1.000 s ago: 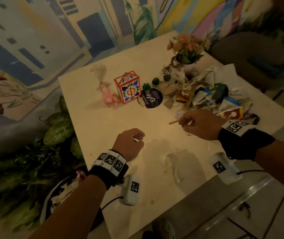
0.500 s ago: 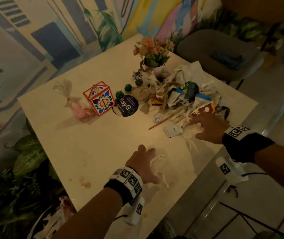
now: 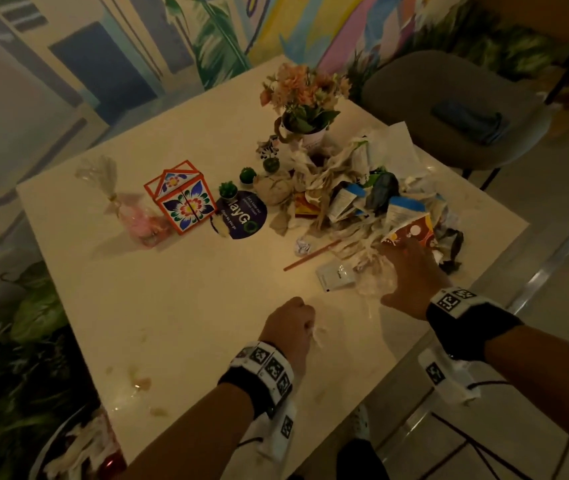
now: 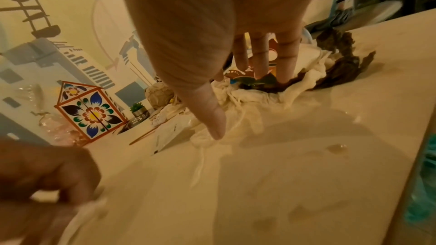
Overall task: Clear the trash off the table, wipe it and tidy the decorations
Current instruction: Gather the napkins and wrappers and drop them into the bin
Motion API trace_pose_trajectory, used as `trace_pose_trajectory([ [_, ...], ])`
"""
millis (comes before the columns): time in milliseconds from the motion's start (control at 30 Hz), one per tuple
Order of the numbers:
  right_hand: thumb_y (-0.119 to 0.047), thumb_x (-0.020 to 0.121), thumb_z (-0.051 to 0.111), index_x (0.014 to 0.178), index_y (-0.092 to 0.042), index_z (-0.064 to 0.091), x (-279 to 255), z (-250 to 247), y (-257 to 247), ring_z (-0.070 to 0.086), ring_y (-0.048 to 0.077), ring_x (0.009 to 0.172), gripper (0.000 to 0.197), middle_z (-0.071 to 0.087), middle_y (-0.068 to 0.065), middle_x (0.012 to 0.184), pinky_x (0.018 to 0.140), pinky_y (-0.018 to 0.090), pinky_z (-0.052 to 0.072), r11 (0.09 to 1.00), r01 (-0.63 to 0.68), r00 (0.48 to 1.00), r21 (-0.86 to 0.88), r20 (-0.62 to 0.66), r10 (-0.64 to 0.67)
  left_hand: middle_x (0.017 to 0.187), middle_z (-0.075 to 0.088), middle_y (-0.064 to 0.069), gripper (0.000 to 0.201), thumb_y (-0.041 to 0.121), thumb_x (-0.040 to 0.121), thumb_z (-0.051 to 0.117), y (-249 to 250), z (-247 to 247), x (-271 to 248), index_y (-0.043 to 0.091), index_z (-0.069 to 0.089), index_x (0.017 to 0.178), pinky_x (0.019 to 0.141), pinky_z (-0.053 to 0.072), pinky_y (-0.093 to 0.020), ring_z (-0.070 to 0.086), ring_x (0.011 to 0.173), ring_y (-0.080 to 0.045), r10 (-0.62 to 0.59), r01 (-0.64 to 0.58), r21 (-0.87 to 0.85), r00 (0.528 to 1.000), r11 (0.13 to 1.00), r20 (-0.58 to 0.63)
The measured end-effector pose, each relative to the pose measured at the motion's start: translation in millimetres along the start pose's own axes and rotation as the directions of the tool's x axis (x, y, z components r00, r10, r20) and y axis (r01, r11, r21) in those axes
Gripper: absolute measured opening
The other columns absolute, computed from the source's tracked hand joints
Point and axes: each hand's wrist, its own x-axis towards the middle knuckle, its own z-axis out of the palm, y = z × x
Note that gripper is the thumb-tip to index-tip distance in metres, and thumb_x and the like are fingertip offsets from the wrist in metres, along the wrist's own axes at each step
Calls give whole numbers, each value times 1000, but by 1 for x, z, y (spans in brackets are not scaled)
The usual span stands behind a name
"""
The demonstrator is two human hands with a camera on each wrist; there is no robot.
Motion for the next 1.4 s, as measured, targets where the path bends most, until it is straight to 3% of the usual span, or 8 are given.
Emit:
trace_pose_trajectory([
  [233,-55,59,78,139,-39,25,13,-15,25,22,32,132,97,14,3,144,101,50,40,986,90,990,-142,-91,-103,111,59,-14,5,1,80,61,16,-39,77,5,62,78,82,43,-38,54,102,-34,-145,162,4,889,987,-434],
  [300,-58,58,77,142,-40,18,20,-22,32,18,34,134,103,7,3,148,102,51,38,980,104,990,-170,-78,-118,126,56,-12,7,2,80,59,22,-41,94,9,60,84,90,41,-35,49,116,-31,-223,218,-57,904,974,-365],
  [433,-64,54,77,145,-44,-2,41,-29,46,12,40,138,122,-7,5,154,103,54,36,977,118,993,-180,51,-110,114,57,-3,36,34,71,64,35,-25,108,30,47,104,85,51,-39,57,103,-24,-317,281,-214,935,936,-160],
  [600,-54,60,78,139,-55,-8,62,-19,50,24,47,134,117,-4,5,154,92,56,47,983,166,979,-75,130,-155,151,24,-6,102,67,59,67,55,1,107,39,15,142,108,30,-53,25,137,-32,-133,153,325,988,933,-83],
  [800,-45,82,62,141,-44,21,76,-20,43,44,40,119,72,18,9,144,89,44,50,973,229,971,35,58,-231,152,19,-3,61,49,87,48,66,16,112,48,18,141,101,31,-50,29,128,-34,-30,76,459,994,885,-105],
  [967,-13,76,61,139,-40,23,82,-23,37,49,39,113,79,21,8,140,80,43,53,970,239,966,-39,111,-234,136,39,-7,43,26,87,54,68,16,122,25,47,130,84,46,-44,42,107,-32,-26,78,316,986,946,-166],
  [1267,-38,81,57,142,-43,15,75,-28,35,26,38,134,75,4,3,155,93,53,43,936,292,956,-195,93,-278,109,54,-13,24,-2,81,52,54,6,127,4,64,101,79,40,-28,54,100,-31,-178,145,-121,920,982,-348],
  [1400,-48,77,60,145,-46,3,79,-25,27,18,44,136,88,-1,5,157,100,54,38,922,300,952,-244,137,-274,112,49,-5,30,10,79,56,63,-2,120,20,54,107,74,43,-30,55,96,-29,-266,202,-215,905,955,-331],
])
